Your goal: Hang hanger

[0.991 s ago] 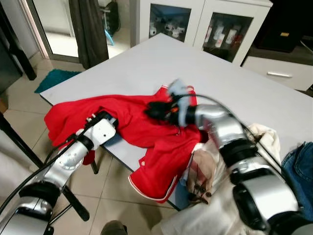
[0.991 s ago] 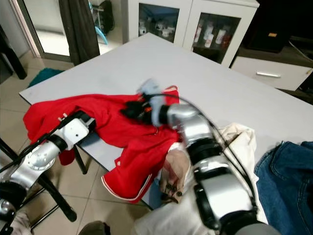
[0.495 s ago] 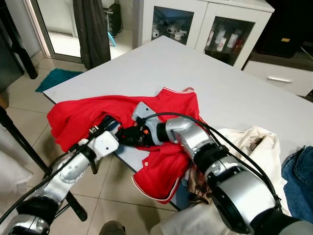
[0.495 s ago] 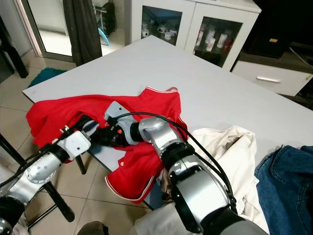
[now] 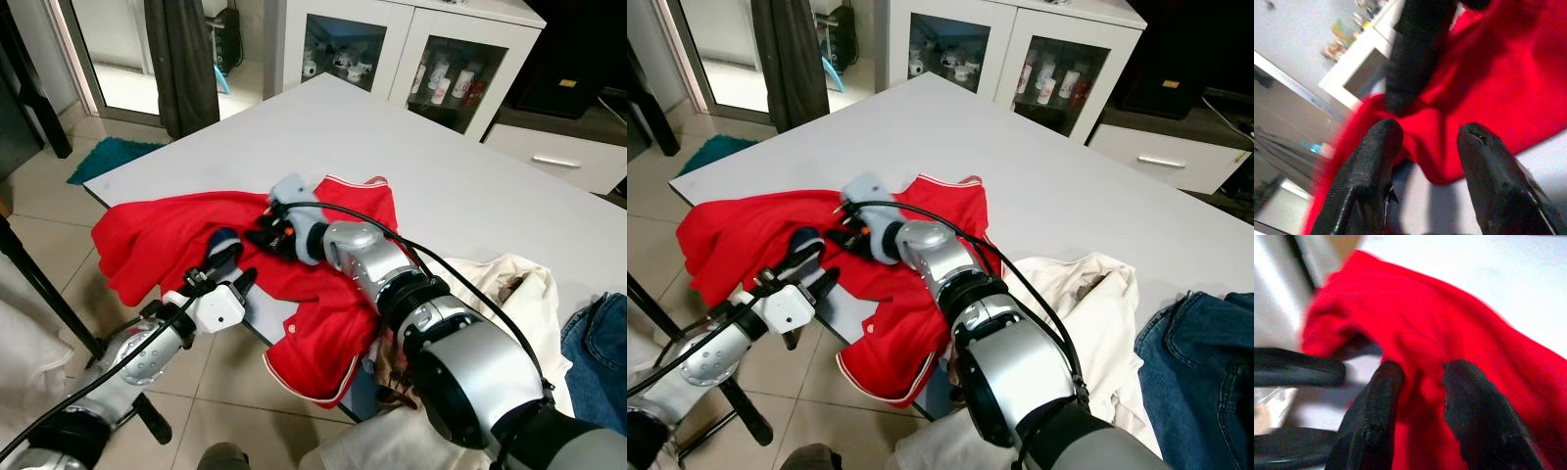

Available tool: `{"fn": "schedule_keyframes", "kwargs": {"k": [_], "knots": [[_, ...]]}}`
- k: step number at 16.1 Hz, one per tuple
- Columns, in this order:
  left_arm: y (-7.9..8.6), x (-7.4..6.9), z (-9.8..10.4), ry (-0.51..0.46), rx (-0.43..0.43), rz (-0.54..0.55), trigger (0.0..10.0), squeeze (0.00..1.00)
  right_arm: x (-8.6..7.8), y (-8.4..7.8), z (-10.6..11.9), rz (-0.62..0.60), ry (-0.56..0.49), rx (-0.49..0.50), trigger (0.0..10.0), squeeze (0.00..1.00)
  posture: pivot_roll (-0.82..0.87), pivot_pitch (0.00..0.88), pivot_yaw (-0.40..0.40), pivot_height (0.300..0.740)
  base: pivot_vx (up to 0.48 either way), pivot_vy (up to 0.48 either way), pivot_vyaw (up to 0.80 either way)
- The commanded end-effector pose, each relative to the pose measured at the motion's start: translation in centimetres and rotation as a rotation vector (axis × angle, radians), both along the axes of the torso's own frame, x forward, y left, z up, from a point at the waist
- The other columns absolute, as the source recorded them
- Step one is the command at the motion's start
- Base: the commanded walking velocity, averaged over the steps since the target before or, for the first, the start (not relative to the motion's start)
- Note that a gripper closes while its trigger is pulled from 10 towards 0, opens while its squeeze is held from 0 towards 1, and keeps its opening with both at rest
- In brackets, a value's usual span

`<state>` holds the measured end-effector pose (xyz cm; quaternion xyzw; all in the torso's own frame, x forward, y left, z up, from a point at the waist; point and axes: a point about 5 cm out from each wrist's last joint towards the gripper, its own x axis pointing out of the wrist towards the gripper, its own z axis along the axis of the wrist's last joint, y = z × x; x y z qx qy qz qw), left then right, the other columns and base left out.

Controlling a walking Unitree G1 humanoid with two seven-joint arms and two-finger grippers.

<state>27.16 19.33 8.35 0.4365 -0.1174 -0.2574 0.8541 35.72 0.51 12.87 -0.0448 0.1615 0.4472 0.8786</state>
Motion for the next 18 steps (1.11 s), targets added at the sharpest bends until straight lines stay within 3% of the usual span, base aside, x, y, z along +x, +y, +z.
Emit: {"fn": "schedule_keyframes", "kwargs": {"k": [1, 4, 7, 9, 13, 15, 17, 18], "knots": [[-0.2, -0.1, 0.6, -0.033, -0.004, -0.015, 10.0, 0.0, 0.6, -0.3, 0.5, -0.058, -0.013, 0.005, 10.0, 0.0, 0.24, 0.012, -0.124, 0.74, 0.0, 0.0, 0.0], [-0.9, -0.3, 1.4, -0.047, -0.065, -0.036, 10.0, 0.0, 0.4, -0.8, -0.5, -0.106, 0.015, -0.03, 10.0, 0.0, 0.25, 0.011, -0.127, 0.74, 0.0, 0.0, 0.0], [-2.0, -0.5, 2.3, -0.055, -0.12, -0.062, 10.0, 0.0, 0.8, -2.1, -1.5, -0.276, 0.034, -0.089, 10.0, 0.0, 0.26, 0.008, -0.133, 0.74, 0.0, 0.0, 0.0], [-3.5, -0.8, 2.3, -0.007, -0.204, -0.076, 10.0, 0.0, 1.8, -4.4, -1.4, -0.501, 0.027, -0.106, 10.0, 0.0, 0.27, 0.007, -0.138, 0.74, 0.0, 0.0, 0.0], [-4.7, -1.4, 0.1, 0.131, -0.189, -0.078, 10.0, 0.0, 2.9, -6.8, -0.5, -0.693, -0.01, -0.102, 10.0, 0.0, 0.27, 0.006, -0.138, 0.74, 0.0, 0.0, 0.0], [-4.5, -1.7, -0.4, 0.19, -0.192, -0.055, 10.0, 0.0, 3.0, -7.3, -0.5, -0.72, -0.004, -0.103, 10.0, 0.0, 0.27, 0.006, -0.136, 0.74, 0.0, 0.0, 0.0], [-4.1, -1.8, -0.7, 0.244, -0.198, -0.027, 10.0, 0.0, 3.2, -6.9, 0.3, -0.668, -0.021, -0.069, 10.0, 0.0, 0.27, 0.006, -0.136, 0.74, 0.0, 0.0, 0.0], [-3.9, -1.8, -1.1, 0.301, -0.212, -0.012, 10.0, 0.0, 3.6, -6.8, 1.3, -0.596, -0.094, -0.076, 10.0, 0.0, 0.27, 0.006, -0.135, 0.74, 0.0, 0.0, 0.0]]}}
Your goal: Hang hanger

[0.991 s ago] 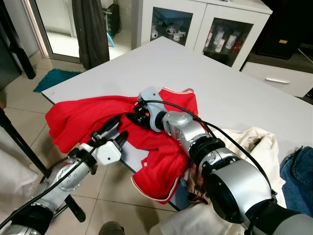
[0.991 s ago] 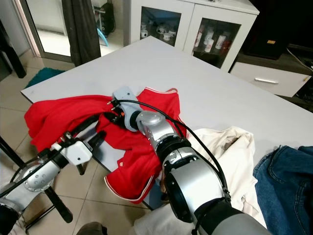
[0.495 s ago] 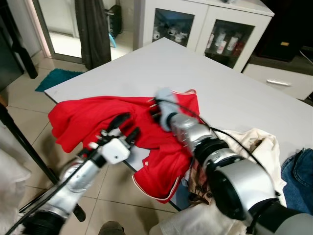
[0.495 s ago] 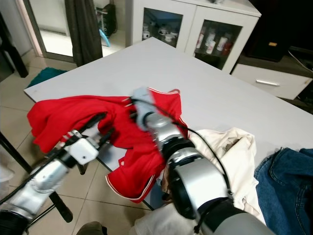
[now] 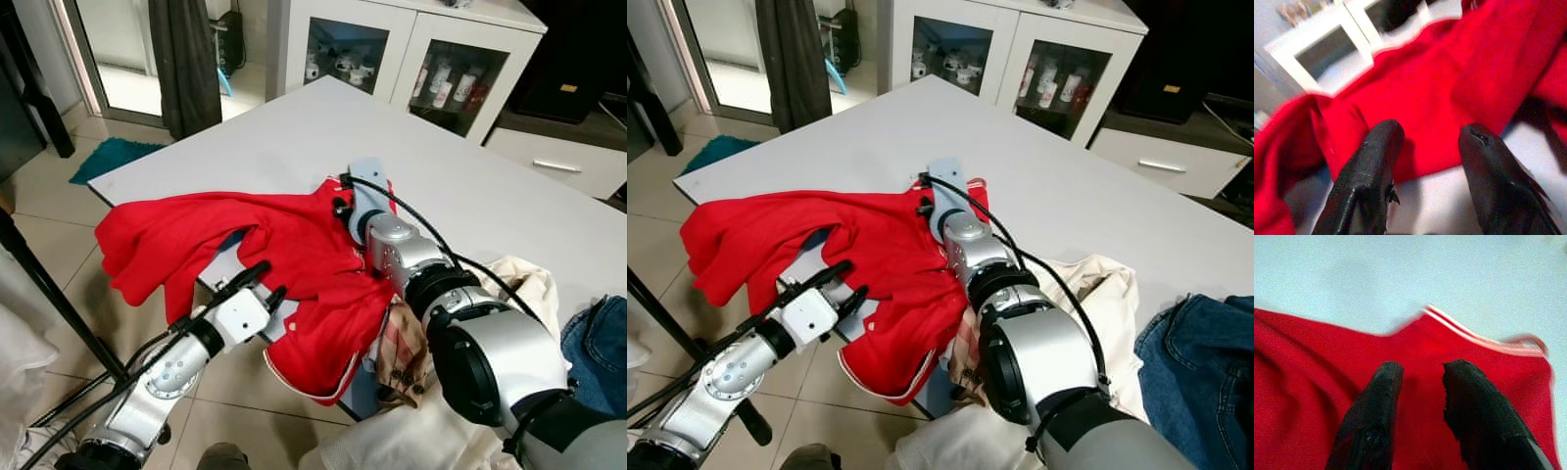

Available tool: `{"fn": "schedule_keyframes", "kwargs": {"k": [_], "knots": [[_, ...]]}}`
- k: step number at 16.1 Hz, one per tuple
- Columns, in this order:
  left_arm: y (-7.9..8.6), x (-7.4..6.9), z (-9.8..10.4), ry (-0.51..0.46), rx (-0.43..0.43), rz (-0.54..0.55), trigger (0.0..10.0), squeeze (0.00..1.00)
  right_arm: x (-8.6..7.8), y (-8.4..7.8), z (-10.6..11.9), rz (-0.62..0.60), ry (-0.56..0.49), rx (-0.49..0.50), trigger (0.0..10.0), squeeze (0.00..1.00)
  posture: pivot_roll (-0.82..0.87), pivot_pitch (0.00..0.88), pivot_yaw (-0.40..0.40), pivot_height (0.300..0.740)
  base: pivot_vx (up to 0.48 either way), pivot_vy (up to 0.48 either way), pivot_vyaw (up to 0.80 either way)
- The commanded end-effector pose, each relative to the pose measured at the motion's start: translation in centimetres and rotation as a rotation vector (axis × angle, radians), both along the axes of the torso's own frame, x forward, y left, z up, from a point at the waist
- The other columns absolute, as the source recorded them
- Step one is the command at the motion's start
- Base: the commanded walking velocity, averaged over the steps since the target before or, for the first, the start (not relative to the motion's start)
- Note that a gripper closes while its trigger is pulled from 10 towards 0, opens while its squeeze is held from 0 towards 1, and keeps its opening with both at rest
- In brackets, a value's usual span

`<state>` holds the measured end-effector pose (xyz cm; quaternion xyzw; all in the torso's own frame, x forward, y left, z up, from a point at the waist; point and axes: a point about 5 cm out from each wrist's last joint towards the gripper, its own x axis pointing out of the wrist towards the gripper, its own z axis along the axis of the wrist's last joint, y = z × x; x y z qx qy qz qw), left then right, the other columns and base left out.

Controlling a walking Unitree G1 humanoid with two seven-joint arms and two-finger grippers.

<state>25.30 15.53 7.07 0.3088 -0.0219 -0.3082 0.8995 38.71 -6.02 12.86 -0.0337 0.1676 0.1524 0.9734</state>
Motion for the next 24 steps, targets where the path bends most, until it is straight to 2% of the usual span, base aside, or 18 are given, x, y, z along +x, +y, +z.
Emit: {"fn": "schedule_keyframes", "kwargs": {"k": [1, 2, 3, 4, 5, 6, 9, 11, 13, 15, 18, 20, 21, 22, 23, 24], "knots": [[0.0, 0.0, 0.2, 0.027, -0.025, 0.012, 10.0, 0.0, 0.8, -0.6, 1.7, 0.056, -0.078, -0.057, 10.0, 0.0, 0.27, 0.006, -0.135, 0.74, 0.0, 0.0, 0.0], [0.2, 0.2, 0.2, 0.039, -0.031, 0.045, 10.0, 0.0, 1.0, -1.5, 2.0, 0.119, -0.122, -0.162, 10.0, 0.0, 0.27, 0.004, -0.128, 0.74, 0.0, 0.0, 0.0], [0.7, 0.6, 0.1, 0.05, -0.016, 0.092, 10.0, 0.0, 1.1, -2.9, 1.9, 0.165, -0.162, -0.32, 10.0, 0.0, 0.27, 0.004, -0.128, 0.74, 0.0, 0.0, 0.0], [1.4, 1.1, 0.0, 0.066, 0.0, 0.148, 10.0, 0.0, 0.9, -4.3, 1.2, 0.205, -0.149, -0.44, 10.0, 0.0, 0.26, 0.004, -0.123, 0.74, 0.0, 0.0, 0.0], [1.7, 1.3, -0.1, 0.082, 0.003, 0.167, 10.0, 0.0, 0.7, -4.9, 0.6, 0.236, -0.131, -0.493, 10.0, 0.0, 0.26, 0.005, -0.12, 0.74, 0.0, 0.0, 0.0], [2.1, 1.8, -0.3, 0.129, 0.044, 0.186, 10.0, 0.0, -0.2, -5.9, -1.3, 0.33, -0.064, -0.6, 10.0, 0.0, 0.25, 0.006, -0.114, 0.74, 0.0, 0.0, 0.0], [2.2, 2.4, -0.7, 0.218, 0.053, 0.162, 10.0, 0.0, -1.5, -6.6, -3.7, 0.449, 0.04, -0.672, 10.0, 0.0, 0.24, 0.013, -0.099, 0.74, 0.0, 0.0, 0.0], [2.1, 2.8, -1.0, 0.267, 0.09, 0.131, 10.0, 0.0, -2.5, -6.9, -5.1, 0.553, 0.12, -0.702, 10.0, 0.0, 0.24, 0.015, -0.094, 0.74, 0.0, 0.0, 0.0], [1.3, 3.3, -0.9, 0.296, 0.101, 0.077, 10.0, 0.0, -3.3, -6.8, -5.9, 0.662, 0.179, -0.689, 10.0, 0.0, 0.23, 0.018, -0.086, 0.74, 0.0, 0.0, 0.0], [0.5, 4.0, -1.1, 0.323, 0.121, 0.036, 10.0, 0.0, -4.3, -5.9, -6.4, 0.805, 0.233, -0.608, 10.0, 0.0, 0.21, 0.02, -0.079, 0.74, 0.0, 0.0, 0.0], [0.4, 5.3, -1.0, 0.332, 0.146, 0.027, 10.0, 0.0, -4.3, -4.8, -5.6, 0.883, 0.222, -0.505, 10.0, 0.0, 0.19, 0.025, -0.074, 0.74, 0.0, 0.0, 0.0], [0.4, 6.0, -0.8, 0.325, 0.156, 0.031, 10.0, 0.0, -3.9, -4.7, -4.7, 0.872, 0.181, -0.49, 10.0, 0.0, 0.19, 0.025, -0.074, 0.74, 0.0, 0.0, 0.0], [0.5, 6.5, -0.4, 0.313, 0.16, 0.036, 10.0, 0.0, -2.5, -4.8, -3.1, 0.753, 0.094, -0.487, 10.0, 0.0, 0.19, 0.028, -0.073, 0.74, 0.0, 0.0, 0.0], [0.4, 6.6, -0.3, 0.307, 0.158, 0.037, 10.0, 0.0, -1.9, -5.0, -2.3, 0.69, 0.055, -0.482, 10.0, 0.0, 0.19, 0.028, -0.073, 0.74, 0.0, 0.0, 0.0], [0.2, 6.7, -0.2, 0.299, 0.15, 0.028, 10.0, 0.0, -0.6, -5.4, -0.4, 0.56, -0.024, -0.457, 10.0, 0.0, 0.19, 0.029, -0.073, 0.74, 0.0, 0.0, 0.0], [0.0, 6.5, -0.4, 0.298, 0.148, 0.024, 10.0, 0.0, -0.3, -5.4, 0.2, 0.527, -0.052, -0.443, 10.0, 0.0, 0.19, 0.029, -0.073, 0.74, 0.0, 0.0, 0.0]]}}
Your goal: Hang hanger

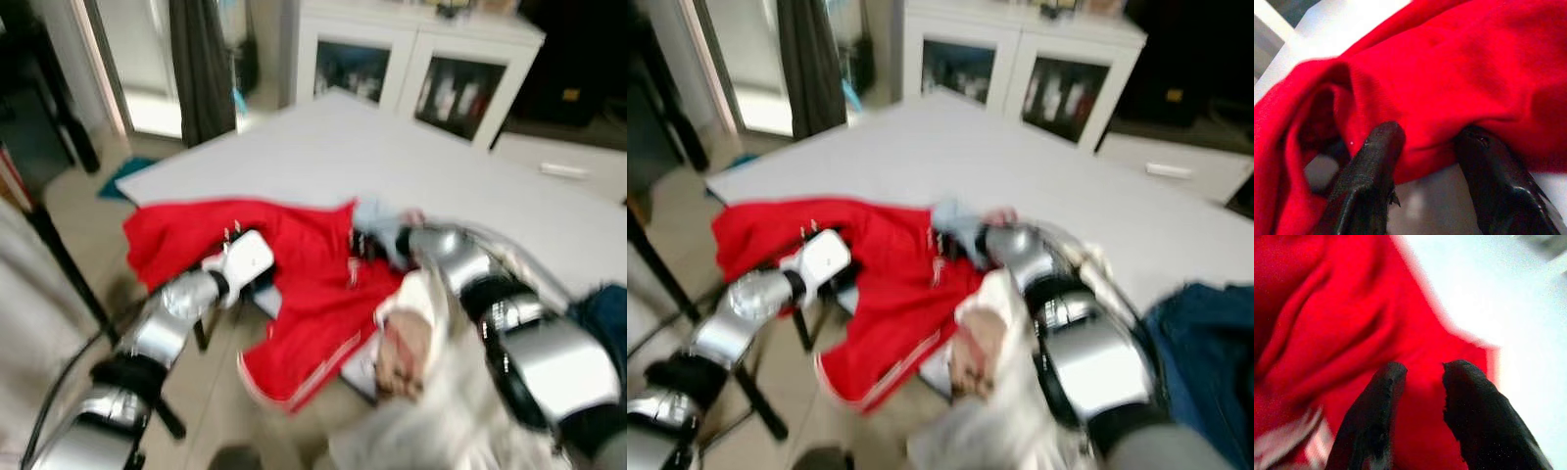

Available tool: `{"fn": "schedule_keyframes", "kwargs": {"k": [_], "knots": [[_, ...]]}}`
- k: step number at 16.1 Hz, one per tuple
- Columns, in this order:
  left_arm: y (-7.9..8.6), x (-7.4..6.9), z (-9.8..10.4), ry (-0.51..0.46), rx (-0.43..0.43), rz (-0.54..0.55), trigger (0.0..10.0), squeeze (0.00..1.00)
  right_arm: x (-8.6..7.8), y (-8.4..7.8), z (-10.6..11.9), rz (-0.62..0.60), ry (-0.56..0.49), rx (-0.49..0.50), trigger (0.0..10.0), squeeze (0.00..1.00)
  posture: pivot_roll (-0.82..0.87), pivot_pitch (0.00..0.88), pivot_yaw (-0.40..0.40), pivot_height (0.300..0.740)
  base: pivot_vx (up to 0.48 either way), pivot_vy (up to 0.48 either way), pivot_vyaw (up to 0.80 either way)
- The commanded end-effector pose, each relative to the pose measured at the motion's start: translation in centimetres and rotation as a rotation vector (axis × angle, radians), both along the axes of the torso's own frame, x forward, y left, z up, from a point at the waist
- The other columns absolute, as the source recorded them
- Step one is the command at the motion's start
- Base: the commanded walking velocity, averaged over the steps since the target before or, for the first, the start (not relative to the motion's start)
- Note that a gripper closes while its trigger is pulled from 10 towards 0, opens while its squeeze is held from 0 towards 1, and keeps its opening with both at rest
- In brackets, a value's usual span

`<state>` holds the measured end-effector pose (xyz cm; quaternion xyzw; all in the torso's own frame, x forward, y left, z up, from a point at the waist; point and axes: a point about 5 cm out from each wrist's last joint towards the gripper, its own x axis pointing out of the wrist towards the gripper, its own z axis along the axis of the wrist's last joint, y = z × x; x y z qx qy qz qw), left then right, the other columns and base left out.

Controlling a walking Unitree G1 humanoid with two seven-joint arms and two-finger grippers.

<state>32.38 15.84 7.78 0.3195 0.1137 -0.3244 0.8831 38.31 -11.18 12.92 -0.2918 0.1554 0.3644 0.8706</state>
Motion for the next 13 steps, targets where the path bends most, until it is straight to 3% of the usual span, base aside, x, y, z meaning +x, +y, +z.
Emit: {"fn": "schedule_keyframes", "kwargs": {"k": [1, 3, 6, 8, 10, 13], "knots": [[-0.5, -0.8, -1.5, 0.056, 0.026, -0.029, 10.0, 0.0, 0.4, 0.5, 1.1, -0.005, -0.03, 0.055, 10.0, 0.0, 0.19, 0.025, -0.077, 0.74, 0.0, 0.0, 0.0], [-0.3, -0.8, -1.7, 0.056, 0.025, -0.028, 10.0, 0.0, 0.2, 2.1, 1.4, 0.049, -0.026, 0.096, 10.0, 0.0, 0.2, 0.024, -0.079, 0.74, 0.0, 0.0, 0.0], [-0.2, -0.7, -1.5, 0.038, 0.019, -0.022, 10.0, 0.0, 0.2, 3.1, 1.9, 0.067, -0.028, 0.143, 10.0, 0.0, 0.21, 0.023, -0.081, 0.74, 0.0, 0.0, 0.0], [0.5, -0.2, -0.1, -0.103, -0.018, 0.047, 10.0, 0.0, -0.4, 5.9, 2.4, 0.149, 0.077, 0.332, 10.0, 0.0, 0.21, 0.018, -0.078, 0.74, 0.0, 0.0, 0.0], [1.4, 0.3, 1.5, -0.247, -0.074, 0.135, 10.0, 0.0, -1.9, 7.5, 0.4, 0.262, 0.18, 0.312, 10.0, 0.0, 0.21, 0.018, -0.078, 0.74, 0.0, 0.0, 0.0], [3.0, -0.5, 3.6, -0.423, -0.131, 0.197, 10.0, 0.0, -4.0, 9.8, -1.9, 0.395, 0.326, 0.253, 10.0, 0.0, 0.24, 0.017, -0.097, 0.74, 0.0, 0.0, 0.0]]}}
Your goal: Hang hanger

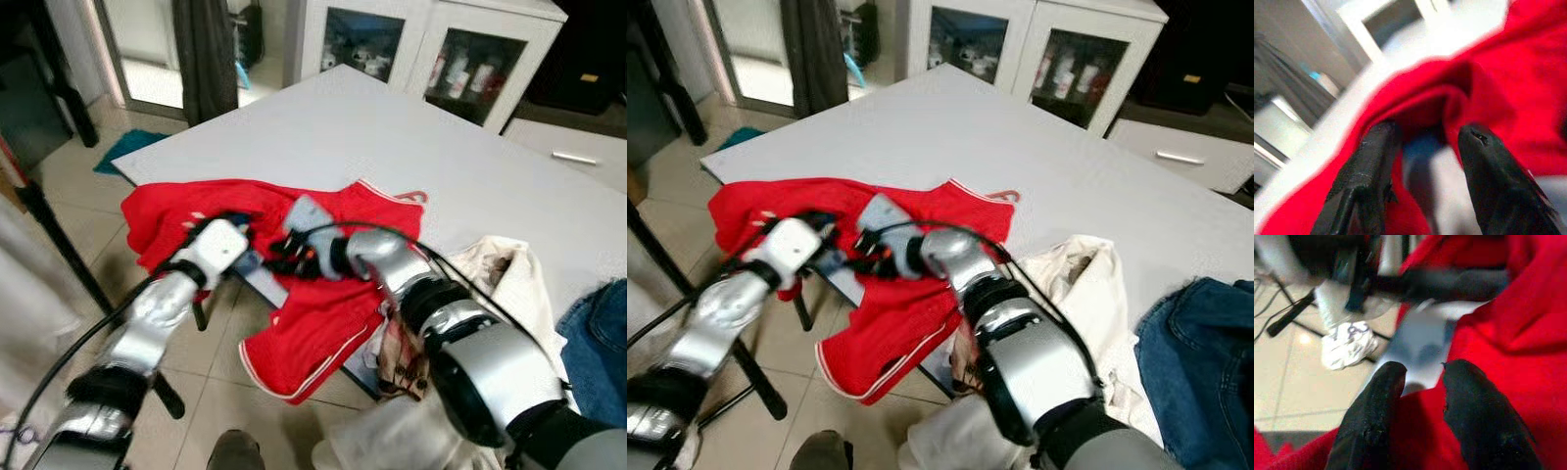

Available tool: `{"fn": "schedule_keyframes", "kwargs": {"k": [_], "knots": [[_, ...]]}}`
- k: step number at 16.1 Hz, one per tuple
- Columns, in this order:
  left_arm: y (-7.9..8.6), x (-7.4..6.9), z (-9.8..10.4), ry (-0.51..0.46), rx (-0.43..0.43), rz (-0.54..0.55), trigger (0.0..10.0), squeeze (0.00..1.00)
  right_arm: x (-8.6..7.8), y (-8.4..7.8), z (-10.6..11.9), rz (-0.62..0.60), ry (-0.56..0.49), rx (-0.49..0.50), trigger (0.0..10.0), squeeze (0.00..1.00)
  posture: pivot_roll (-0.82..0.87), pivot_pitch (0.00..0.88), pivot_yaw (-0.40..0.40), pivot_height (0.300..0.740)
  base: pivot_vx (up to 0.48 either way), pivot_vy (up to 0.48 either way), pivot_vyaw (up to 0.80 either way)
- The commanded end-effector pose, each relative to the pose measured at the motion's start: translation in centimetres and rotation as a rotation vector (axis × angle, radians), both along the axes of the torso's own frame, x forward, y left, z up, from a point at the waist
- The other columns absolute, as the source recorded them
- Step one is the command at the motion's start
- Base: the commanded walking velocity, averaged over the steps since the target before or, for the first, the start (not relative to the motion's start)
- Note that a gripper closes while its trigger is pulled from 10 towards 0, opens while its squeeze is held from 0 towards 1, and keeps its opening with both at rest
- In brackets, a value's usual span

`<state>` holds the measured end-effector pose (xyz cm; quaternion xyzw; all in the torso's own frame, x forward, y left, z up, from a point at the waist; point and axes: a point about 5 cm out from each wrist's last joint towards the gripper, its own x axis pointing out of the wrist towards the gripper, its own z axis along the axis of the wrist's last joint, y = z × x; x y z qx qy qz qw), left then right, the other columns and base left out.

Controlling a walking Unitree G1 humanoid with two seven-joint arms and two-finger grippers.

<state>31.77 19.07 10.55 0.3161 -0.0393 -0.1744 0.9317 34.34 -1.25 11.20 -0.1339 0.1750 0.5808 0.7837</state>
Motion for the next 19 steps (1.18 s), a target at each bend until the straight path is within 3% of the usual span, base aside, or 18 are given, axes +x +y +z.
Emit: {"fn": "schedule_keyframes", "kwargs": {"k": [1, 4, 6, 8, 11, 15, 19], "knots": [[0.0, -0.2, 1.1, -0.062, -0.026, -0.004, 10.0, 0.0, -0.2, 0.2, -0.3, 0.031, 0.011, -0.044, 10.0, 0.0, 0.24, 0.017, -0.097, 0.74, 0.0, 0.0, 0.0], [0.2, -2.6, 1.3, -0.09, -0.049, -0.049, 10.0, 0.0, -0.6, 2.7, 0.1, 0.034, -0.05, -0.075, 10.0, 0.0, 0.27, 0.019, -0.117, 0.74, 0.0, 0.0, 0.0], [-0.6, -4.0, 0.8, -0.086, -0.049, -0.071, 10.0, 0.0, -0.2, 4.7, 1.7, -0.085, -0.097, -0.013, 10.0, 0.0, 0.29, 0.023, -0.135, 0.74, 0.0, 0.0, 0.0], [-1.1, -4.2, 0.9, -0.099, -0.066, -0.068, 10.0, 0.0, 0.7, 4.9, 2.7, -0.272, -0.108, 0.039, 10.0, 0.0, 0.31, 0.025, -0.147, 0.74, 0.0, 0.0, 0.0], [-2.6, -4.5, 1.9, -0.13, -0.088, -0.116, 10.0, 0.0, 1.5, 3.9, 2.4, -0.459, -0.081, 0.033, 10.0, 0.0, 0.32, 0.021, -0.149, 0.74, 0.0, 0.0, 0.0], [-3.6, -4.7, 2.5, -0.139, -0.099, -0.158, 10.0, 0.0, 1.6, 2.5, 0.8, -0.576, -0.039, -0.049, 10.0, 0.0, 0.32, 0.02, -0.148, 0.74, 0.0, 0.0, 0.0], [-4.1, -5.1, 2.8, -0.139, -0.103, -0.168, 10.0, 0.0, 2.9, -2.6, -0.5, -0.871, -0.059, -0.149, 10.0, 0.0, 0.33, 0.023, -0.159, 0.74, 0.0, 0.0, 0.0]]}}
